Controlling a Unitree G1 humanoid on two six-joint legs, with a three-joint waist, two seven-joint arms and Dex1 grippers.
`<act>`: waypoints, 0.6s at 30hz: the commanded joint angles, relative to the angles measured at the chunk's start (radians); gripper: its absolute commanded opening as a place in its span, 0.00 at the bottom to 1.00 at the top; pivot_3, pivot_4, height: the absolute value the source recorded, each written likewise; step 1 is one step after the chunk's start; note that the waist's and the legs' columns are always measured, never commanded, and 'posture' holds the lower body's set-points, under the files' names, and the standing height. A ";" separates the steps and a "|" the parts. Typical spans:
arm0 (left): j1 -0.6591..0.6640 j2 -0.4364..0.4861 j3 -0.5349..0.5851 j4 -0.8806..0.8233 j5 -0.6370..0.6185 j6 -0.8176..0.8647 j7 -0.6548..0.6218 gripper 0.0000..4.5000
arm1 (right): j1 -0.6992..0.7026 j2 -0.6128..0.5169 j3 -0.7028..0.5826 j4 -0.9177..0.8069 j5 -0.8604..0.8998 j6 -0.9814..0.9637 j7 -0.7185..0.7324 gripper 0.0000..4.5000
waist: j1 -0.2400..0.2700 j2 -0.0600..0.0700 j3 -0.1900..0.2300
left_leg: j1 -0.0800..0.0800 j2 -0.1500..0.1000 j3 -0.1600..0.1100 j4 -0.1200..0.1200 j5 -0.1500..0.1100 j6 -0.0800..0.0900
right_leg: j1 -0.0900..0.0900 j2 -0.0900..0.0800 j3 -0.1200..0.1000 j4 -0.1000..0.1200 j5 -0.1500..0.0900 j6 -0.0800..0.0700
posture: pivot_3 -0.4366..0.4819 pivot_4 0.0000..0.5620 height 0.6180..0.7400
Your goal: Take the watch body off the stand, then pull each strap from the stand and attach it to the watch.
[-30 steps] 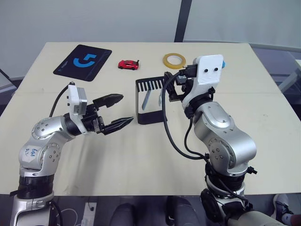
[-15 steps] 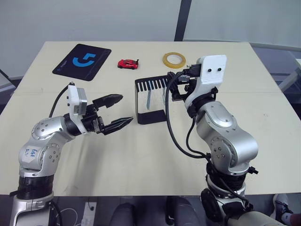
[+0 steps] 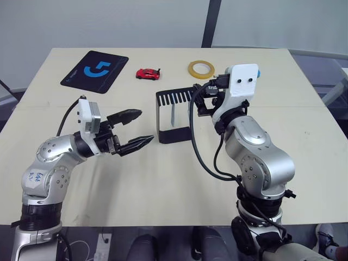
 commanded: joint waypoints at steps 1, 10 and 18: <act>0.003 0.011 0.029 -0.039 -0.014 -0.010 0.000 1.00 | -0.018 0.013 -0.005 -0.018 -0.002 -0.016 -0.001 0.71 | 0.000 0.000 0.000 | 0.000 0.000 0.000 0.000 0.000 0.000 | 0.000 0.000 0.000 0.000 0.000 0.000 | 0.48 0.27 0.97; -0.002 0.012 0.030 -0.034 -0.009 -0.015 0.000 1.00 | -0.027 0.028 -0.013 -0.013 0.009 -0.030 0.010 0.37 | 0.000 0.000 0.000 | 0.000 0.000 0.000 0.000 0.000 0.000 | 0.000 0.000 0.000 0.000 0.000 0.000 | 0.48 0.27 0.97; -0.021 0.013 0.028 -0.032 -0.016 -0.018 -0.009 1.00 | -0.045 -0.022 -0.041 -0.069 0.058 -0.117 0.109 0.37 | 0.000 0.000 0.000 | 0.000 0.000 0.000 0.000 0.000 0.000 | 0.000 0.000 0.000 0.000 0.000 0.000 | 0.48 0.27 0.97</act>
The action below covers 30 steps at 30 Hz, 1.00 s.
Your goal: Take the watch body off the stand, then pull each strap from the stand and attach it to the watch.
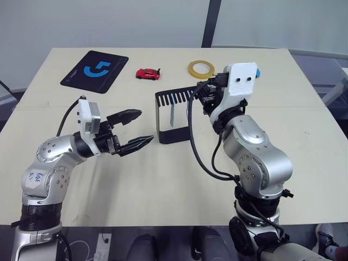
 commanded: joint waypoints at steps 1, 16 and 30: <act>-0.026 0.012 0.027 -0.032 -0.020 -0.016 -0.013 1.00 | -0.033 -0.040 -0.044 -0.096 0.056 -0.061 0.072 0.37 | 0.001 0.000 0.000 | 0.000 0.000 0.000 0.000 0.000 0.000 | 0.000 0.000 0.000 0.000 0.000 0.000 | 0.48 0.27 0.97; -0.043 0.005 -0.092 -0.085 -0.009 -0.066 -0.211 1.00 | 0.503 -0.286 -0.246 -0.491 0.127 -0.079 0.198 0.37 | 0.005 -0.001 0.000 | -0.001 0.000 0.001 -0.001 0.000 0.000 | 0.000 0.001 0.000 -0.002 0.000 0.000 | 0.48 0.27 0.97; -0.017 0.016 -0.190 -0.031 0.023 -0.091 -0.343 1.00 | 0.996 -0.161 -0.242 0.008 -0.016 -0.702 0.229 0.37 | 0.003 0.000 0.000 | 0.006 0.005 0.007 -0.001 -0.001 0.001 | 0.000 0.007 0.008 -0.004 0.002 -0.004 | 0.48 0.27 0.97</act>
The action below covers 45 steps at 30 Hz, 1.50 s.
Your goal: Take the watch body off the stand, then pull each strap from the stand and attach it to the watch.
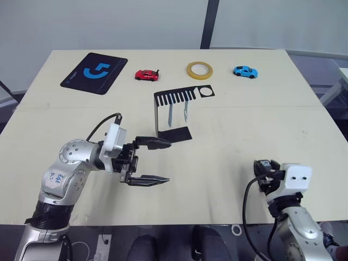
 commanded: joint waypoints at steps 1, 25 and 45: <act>-0.004 0.013 0.010 0.001 0.002 -0.011 -0.019 1.00 | 0.002 0.001 -0.012 0.073 -0.002 -0.127 0.023 0.37 | -0.001 0.000 0.000 | 0.000 0.000 0.001 0.000 0.000 0.000 | 0.000 0.000 0.001 0.000 0.000 0.000 | 0.48 0.27 0.97; 0.089 0.115 0.149 0.122 0.053 -0.080 -0.017 1.00 | 0.127 -0.278 -0.213 -0.018 0.230 -0.200 0.371 1.00 | 0.004 0.000 0.000 | 0.004 0.001 0.003 0.000 -0.001 0.001 | 0.000 0.000 0.005 0.001 0.000 0.000 | 0.48 0.27 0.97; 0.381 0.085 0.406 0.221 0.180 -0.291 0.257 1.00 | 0.278 -0.453 -0.453 0.357 0.365 -0.601 0.871 1.00 | 0.008 -0.002 -0.001 | 0.013 0.007 0.004 0.000 -0.012 0.005 | 0.007 -0.003 0.005 -0.002 0.000 0.000 | 0.48 0.27 0.97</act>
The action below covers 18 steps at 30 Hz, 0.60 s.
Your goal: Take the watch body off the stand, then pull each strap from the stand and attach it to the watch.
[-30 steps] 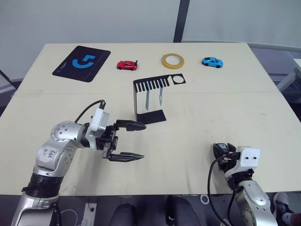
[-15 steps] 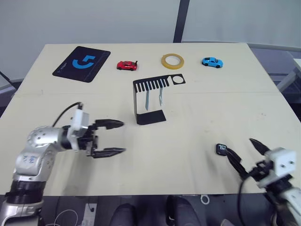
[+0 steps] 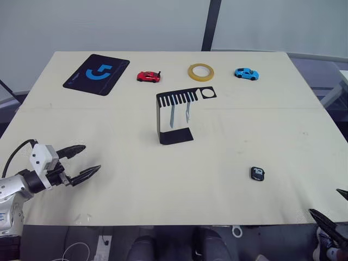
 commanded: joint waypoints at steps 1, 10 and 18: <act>0.015 -0.051 -0.022 -0.173 -0.029 0.040 0.085 1.00 | -0.045 -0.007 0.075 -0.147 0.059 0.076 -0.041 1.00 | 0.001 0.001 0.000 | 0.000 0.000 0.000 0.000 0.000 0.000 | 0.000 0.000 0.000 0.000 0.000 0.000 | 0.48 0.27 0.97; 0.012 -0.312 -0.226 -0.551 0.085 0.207 0.500 1.00 | -0.270 0.007 0.332 -0.412 0.158 0.189 -0.101 1.00 | 0.021 0.000 0.000 | 0.001 -0.004 0.001 0.001 0.003 -0.006 | 0.000 0.001 0.002 0.001 0.001 0.001 | 0.48 0.27 0.97; -0.097 -0.553 -0.416 -0.498 0.269 0.244 0.779 1.00 | -0.436 -0.058 0.419 -0.411 0.181 0.282 -0.086 1.00 | 0.049 0.000 -0.001 | -0.002 -0.005 0.001 0.010 0.000 0.001 | 0.003 0.003 0.001 0.000 0.002 0.003 | 0.48 0.27 0.97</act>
